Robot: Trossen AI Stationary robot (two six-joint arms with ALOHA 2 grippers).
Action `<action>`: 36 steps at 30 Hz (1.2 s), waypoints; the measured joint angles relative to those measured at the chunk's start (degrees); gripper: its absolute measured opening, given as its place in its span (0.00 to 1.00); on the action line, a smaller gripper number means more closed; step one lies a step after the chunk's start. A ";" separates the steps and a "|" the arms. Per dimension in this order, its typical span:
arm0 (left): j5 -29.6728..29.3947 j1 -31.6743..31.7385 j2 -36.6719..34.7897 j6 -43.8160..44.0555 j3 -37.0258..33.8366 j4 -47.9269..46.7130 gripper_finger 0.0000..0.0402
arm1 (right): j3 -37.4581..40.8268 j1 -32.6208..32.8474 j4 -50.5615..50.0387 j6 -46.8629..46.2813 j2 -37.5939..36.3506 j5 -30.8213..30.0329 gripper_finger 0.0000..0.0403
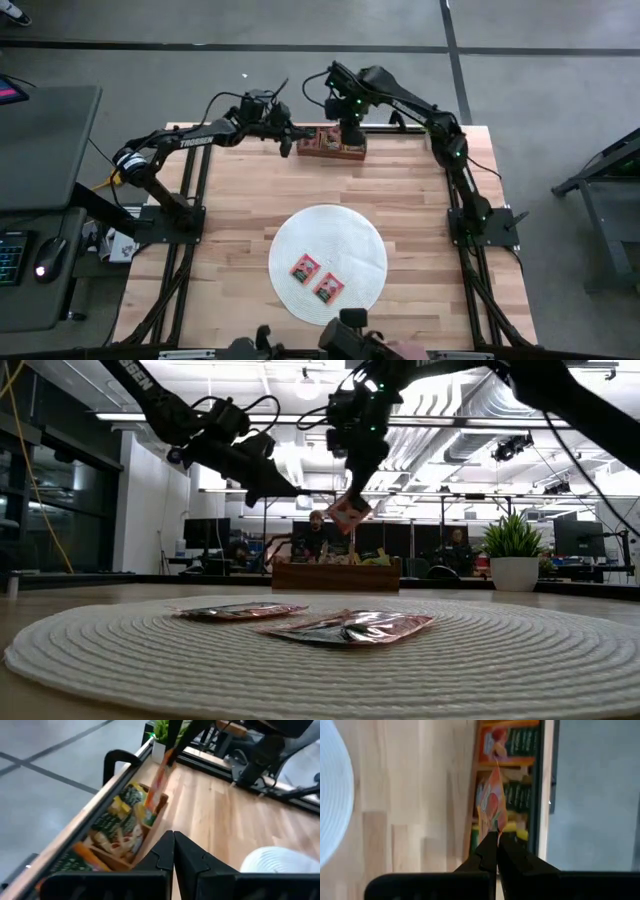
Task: Pick & Place Tea
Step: Put the orange tea bag into the left section of the wooden organizer
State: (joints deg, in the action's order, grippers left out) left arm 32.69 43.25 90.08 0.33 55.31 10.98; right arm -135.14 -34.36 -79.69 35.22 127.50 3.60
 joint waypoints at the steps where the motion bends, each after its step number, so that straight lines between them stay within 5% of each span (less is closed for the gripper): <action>1: 0.07 0.60 0.00 -1.19 0.00 -0.09 0.02 | 0.54 0.13 1.20 -0.01 0.12 0.33 0.00; 17: 6.84 1.58 1.28 -9.76 1.78 -0.24 0.46 | 5.89 4.17 7.33 -0.74 -0.43 1.18 0.00; 36: -1.74 -6.75 5.72 -12.74 6.13 -2.10 0.48 | 5.87 5.84 7.90 -2.19 -0.63 2.53 0.00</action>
State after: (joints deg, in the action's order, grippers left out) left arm 30.94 36.50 95.80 -12.41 61.44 8.87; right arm -129.27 -28.52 -71.79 33.04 126.87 6.13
